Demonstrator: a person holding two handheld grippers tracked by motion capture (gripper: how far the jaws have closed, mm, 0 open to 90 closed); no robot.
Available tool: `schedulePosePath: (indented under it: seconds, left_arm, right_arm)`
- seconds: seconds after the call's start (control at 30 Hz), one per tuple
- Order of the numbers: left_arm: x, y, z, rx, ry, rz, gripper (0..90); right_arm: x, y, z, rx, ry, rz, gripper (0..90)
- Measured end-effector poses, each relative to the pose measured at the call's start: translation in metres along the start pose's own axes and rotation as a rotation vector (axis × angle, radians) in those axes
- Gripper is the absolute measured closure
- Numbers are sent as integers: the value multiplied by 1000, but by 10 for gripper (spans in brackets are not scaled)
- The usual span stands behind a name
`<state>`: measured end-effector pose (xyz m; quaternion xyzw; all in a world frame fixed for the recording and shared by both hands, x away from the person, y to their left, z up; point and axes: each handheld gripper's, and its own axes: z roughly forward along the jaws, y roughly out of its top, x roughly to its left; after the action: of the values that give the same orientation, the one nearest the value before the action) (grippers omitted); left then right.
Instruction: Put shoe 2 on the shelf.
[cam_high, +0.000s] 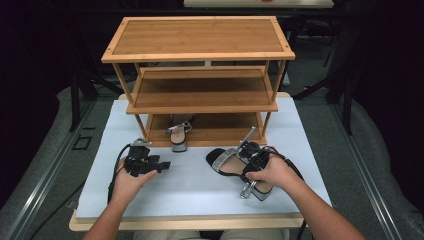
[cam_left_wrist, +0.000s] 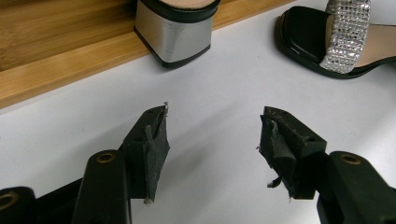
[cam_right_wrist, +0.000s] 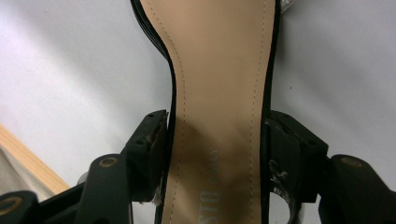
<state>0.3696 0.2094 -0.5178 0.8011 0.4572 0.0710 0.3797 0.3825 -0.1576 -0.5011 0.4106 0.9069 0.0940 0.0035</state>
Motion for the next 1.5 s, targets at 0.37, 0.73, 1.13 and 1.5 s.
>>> schedulePosePath:
  seconds: [0.37,0.73,1.13,1.5]
  left_arm:
    - [0,0,0,-6,0,-2,413]
    - [1,1,-1,-6,1,-2,413]
    - [1,0,0,-5,-1,-3,414]
    - [2,0,1,-1,0,-4,413]
  right_arm:
    - [0,-2,-1,-13,-3,25,415]
    - [-5,-6,-8,-89,15,47,420]
    - [-17,3,-16,-190,47,133,420]
    - [-21,28,-1,-224,26,181,420]
